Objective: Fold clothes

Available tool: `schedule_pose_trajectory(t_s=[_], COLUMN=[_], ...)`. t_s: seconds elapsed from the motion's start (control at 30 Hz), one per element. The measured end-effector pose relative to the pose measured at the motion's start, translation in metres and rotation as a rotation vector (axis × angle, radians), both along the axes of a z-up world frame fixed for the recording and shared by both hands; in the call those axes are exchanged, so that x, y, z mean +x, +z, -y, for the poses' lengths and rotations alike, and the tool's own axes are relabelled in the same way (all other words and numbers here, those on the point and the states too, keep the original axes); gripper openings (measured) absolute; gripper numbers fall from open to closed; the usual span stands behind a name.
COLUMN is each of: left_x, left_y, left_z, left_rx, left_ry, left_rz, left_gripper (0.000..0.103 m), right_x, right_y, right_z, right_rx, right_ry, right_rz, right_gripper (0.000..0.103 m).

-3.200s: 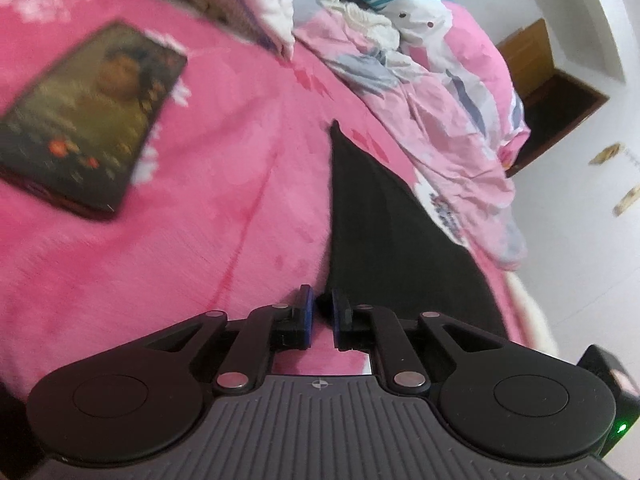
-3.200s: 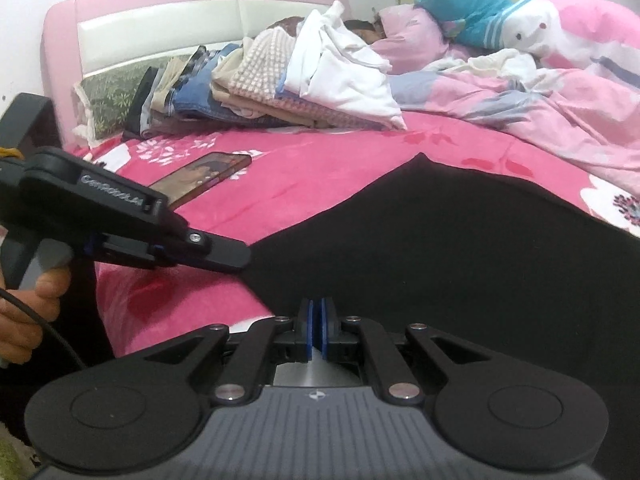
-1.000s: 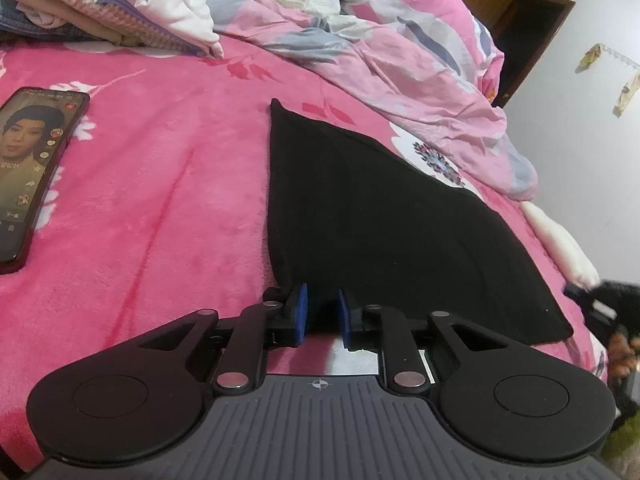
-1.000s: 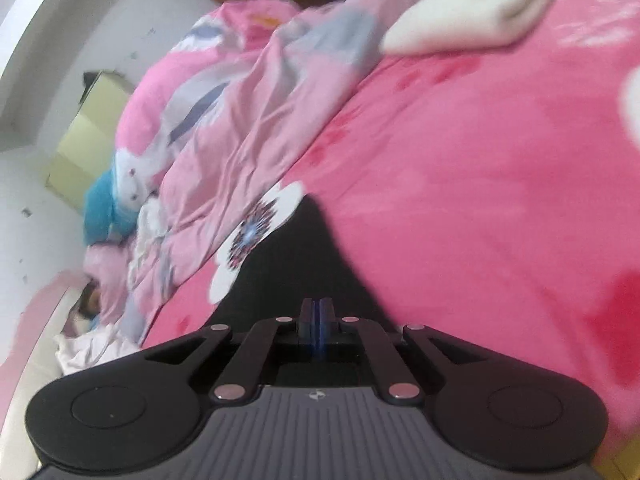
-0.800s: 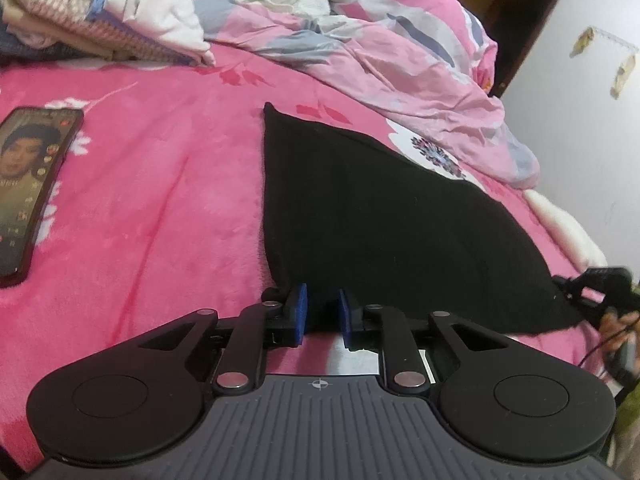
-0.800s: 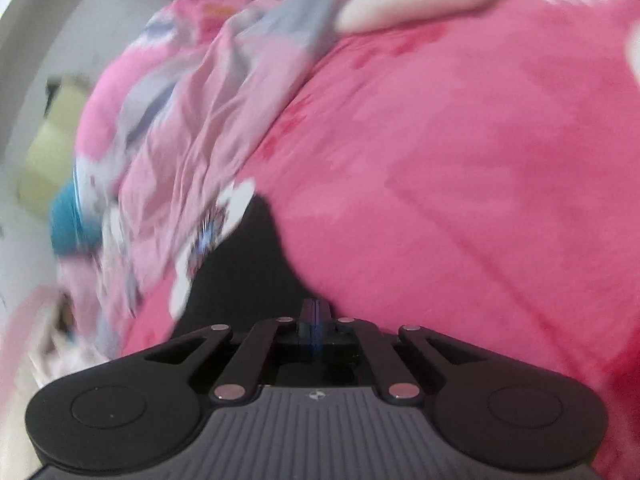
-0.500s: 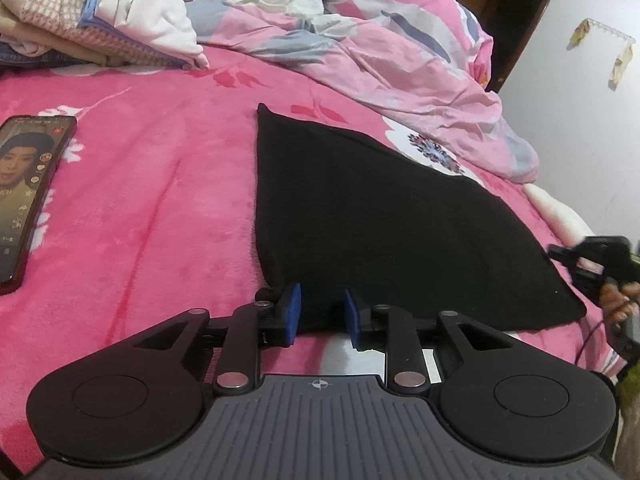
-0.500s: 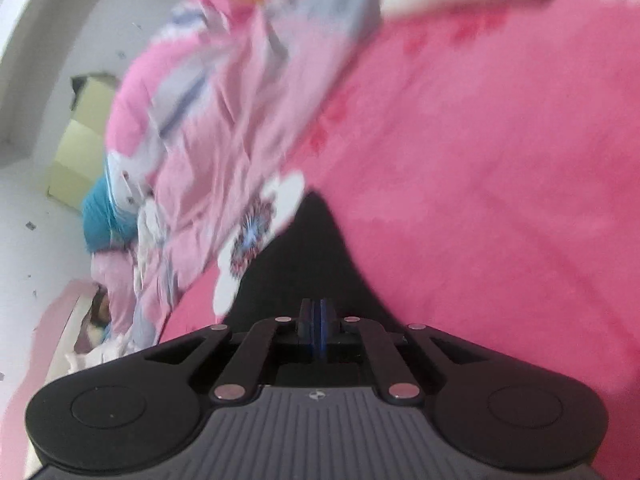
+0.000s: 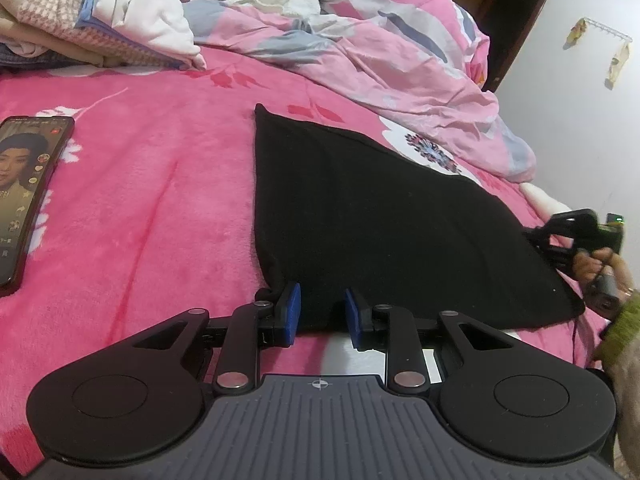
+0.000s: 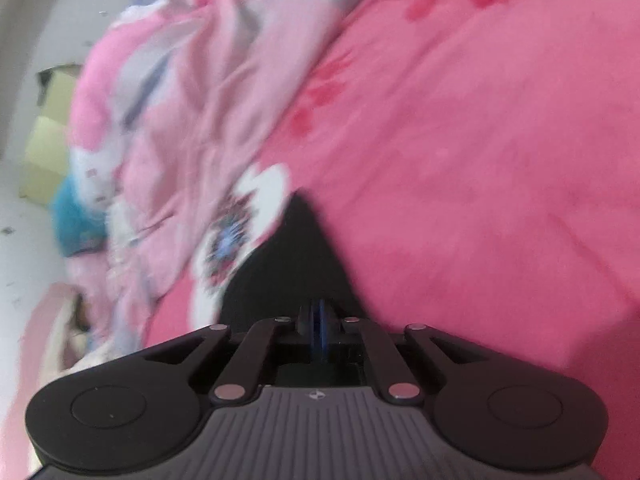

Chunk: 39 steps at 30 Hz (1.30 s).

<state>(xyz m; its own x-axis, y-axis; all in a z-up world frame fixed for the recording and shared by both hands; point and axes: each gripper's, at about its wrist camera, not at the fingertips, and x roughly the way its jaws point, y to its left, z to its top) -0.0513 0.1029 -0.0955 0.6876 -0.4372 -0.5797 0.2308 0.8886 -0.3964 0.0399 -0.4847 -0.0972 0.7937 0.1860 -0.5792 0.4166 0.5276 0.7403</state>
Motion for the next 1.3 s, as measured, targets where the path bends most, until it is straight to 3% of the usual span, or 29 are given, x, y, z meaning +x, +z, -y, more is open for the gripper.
schedule_pose_trajectory(t_s=[0.13,0.23,0.33,0.43,0.53,0.6,0.67,0.77,0.87,1.0,1.2,1.3], left_x=[0.001,0.002,0.002,0.002,0.001,0.001,0.002,0.003,0.004,0.004,-0.01,-0.026], left_y=[0.0,-0.001,-0.001,-0.001,-0.002,-0.002,-0.002,-0.003,-0.004,-0.005,0.001,0.014], left_z=[-0.002,-0.003,-0.003,-0.002,-0.003,-0.005,-0.006,-0.009,-0.013,-0.018,-0.026,-0.027], left_rx=[-0.001,-0.002,-0.005,-0.004,-0.015,-0.023,-0.035,-0.063,-0.102,-0.144,-0.143,-0.102], left_ry=[-0.013,-0.02,-0.018,-0.017,-0.014,-0.014,-0.011,0.001,0.015,0.025,0.043,0.057], left_rz=[0.002,0.002,0.002,0.003,0.006,0.007,0.002,-0.009,-0.024,-0.043,-0.061,-0.014], left_gripper=[0.026,0.026,0.026,0.026,0.026,0.026,0.026,0.026,0.026,0.026,0.026,0.031], right_x=[0.002,0.011,0.04,0.056,0.037,0.021,-0.001,-0.035,-0.064,-0.095,-0.128,-0.14], right_y=[0.016,0.019,0.006,-0.02,-0.014,-0.008,-0.001,0.018,0.02,0.003,-0.01,-0.005], right_z=[0.006,-0.003,-0.012,0.005,0.026,0.035,0.036,0.021,-0.009,-0.053,-0.078,-0.078], right_rx=[-0.132,-0.077,0.001,0.121,0.122,0.162,0.248,0.296,0.334,0.375,0.268,0.213], right_ry=[-0.094,-0.02,0.066,-0.034,-0.193,-0.214,-0.172,-0.067,0.035,0.14,0.14,0.134], right_rz=[-0.008,0.043,0.032,0.014,0.047,0.08,0.13,0.188,0.193,0.149,0.103,0.108], right_gripper=[0.003,0.003,0.003,0.0,0.001,0.003,0.003,0.008,0.019,0.02,0.016,0.016])
